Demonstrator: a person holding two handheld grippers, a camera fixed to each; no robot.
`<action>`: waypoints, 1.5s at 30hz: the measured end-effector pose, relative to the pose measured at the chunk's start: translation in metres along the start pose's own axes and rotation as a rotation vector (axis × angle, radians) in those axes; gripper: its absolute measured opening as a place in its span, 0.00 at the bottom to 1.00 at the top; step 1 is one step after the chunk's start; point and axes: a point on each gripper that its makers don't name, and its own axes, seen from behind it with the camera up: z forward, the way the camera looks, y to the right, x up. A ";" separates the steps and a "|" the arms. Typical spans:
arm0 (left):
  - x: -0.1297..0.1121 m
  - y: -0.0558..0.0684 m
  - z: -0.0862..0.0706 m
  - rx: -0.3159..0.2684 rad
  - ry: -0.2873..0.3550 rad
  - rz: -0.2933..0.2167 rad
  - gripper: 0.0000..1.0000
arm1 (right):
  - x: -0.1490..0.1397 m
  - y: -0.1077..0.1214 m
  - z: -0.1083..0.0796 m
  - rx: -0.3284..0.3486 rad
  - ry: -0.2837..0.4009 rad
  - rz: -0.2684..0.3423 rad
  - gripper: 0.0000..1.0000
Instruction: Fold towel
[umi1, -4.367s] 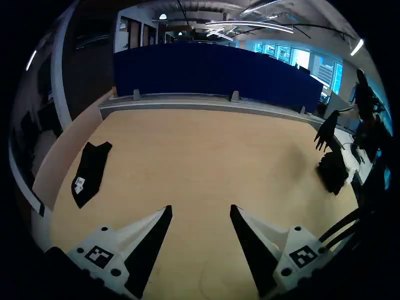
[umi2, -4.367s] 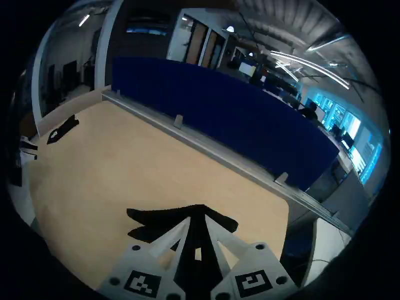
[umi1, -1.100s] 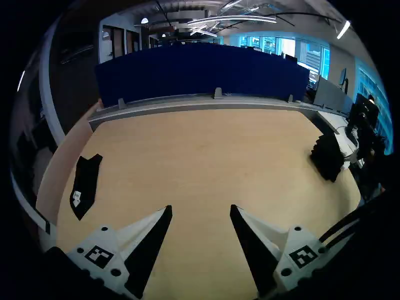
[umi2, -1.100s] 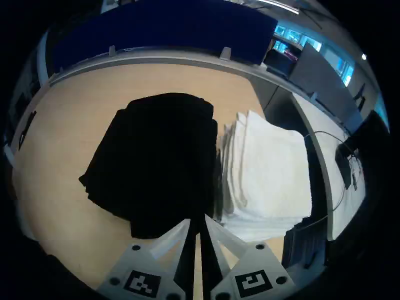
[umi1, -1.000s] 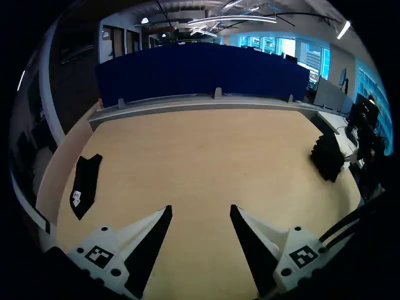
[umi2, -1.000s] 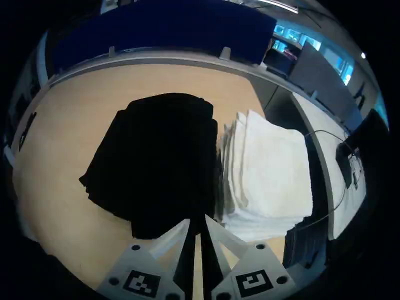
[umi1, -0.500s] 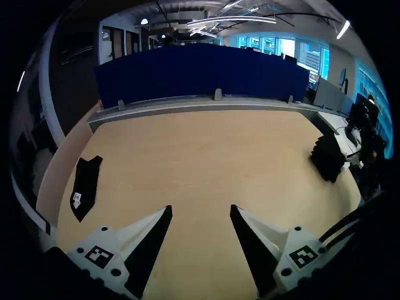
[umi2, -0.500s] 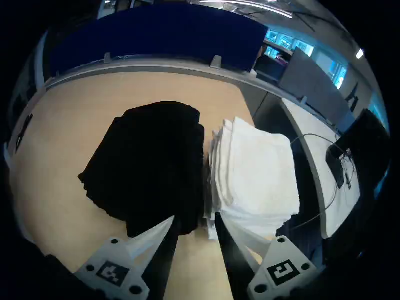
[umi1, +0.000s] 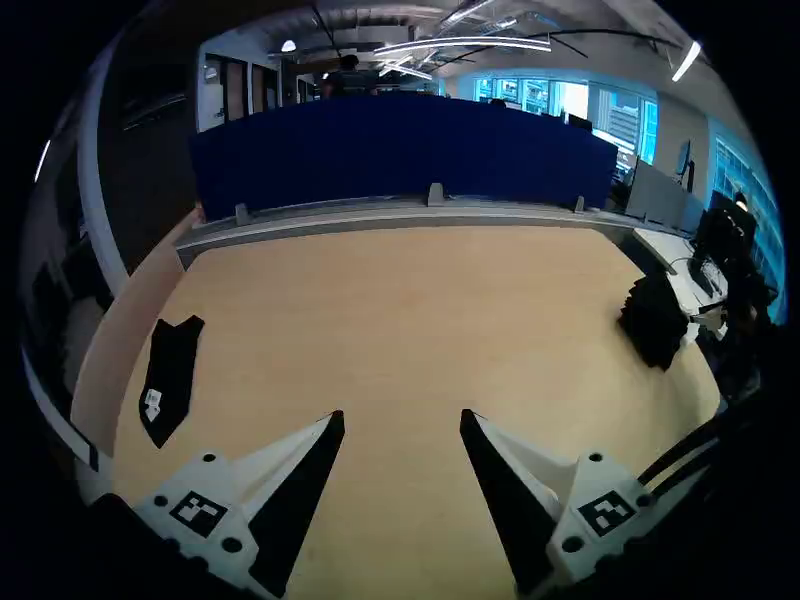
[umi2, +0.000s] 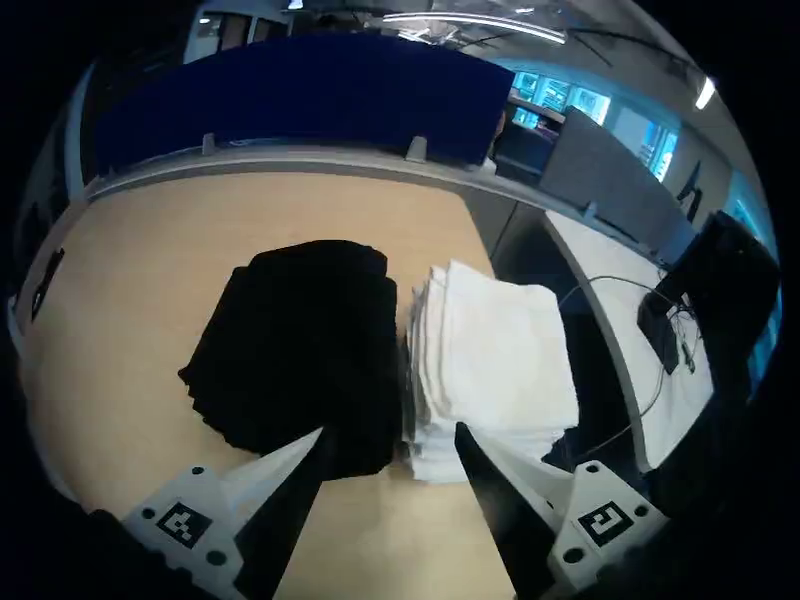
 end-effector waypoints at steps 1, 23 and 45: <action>0.000 0.000 0.000 0.000 0.001 0.000 0.86 | 0.002 0.000 -0.001 -0.002 0.007 0.003 0.93; 0.011 -0.014 -0.001 -0.005 0.043 -0.022 0.86 | 0.134 -0.033 -0.086 -0.043 0.554 0.179 0.94; 0.108 -0.040 0.004 -0.002 0.368 -0.062 0.85 | 0.222 -0.163 -0.159 0.028 0.784 0.189 0.93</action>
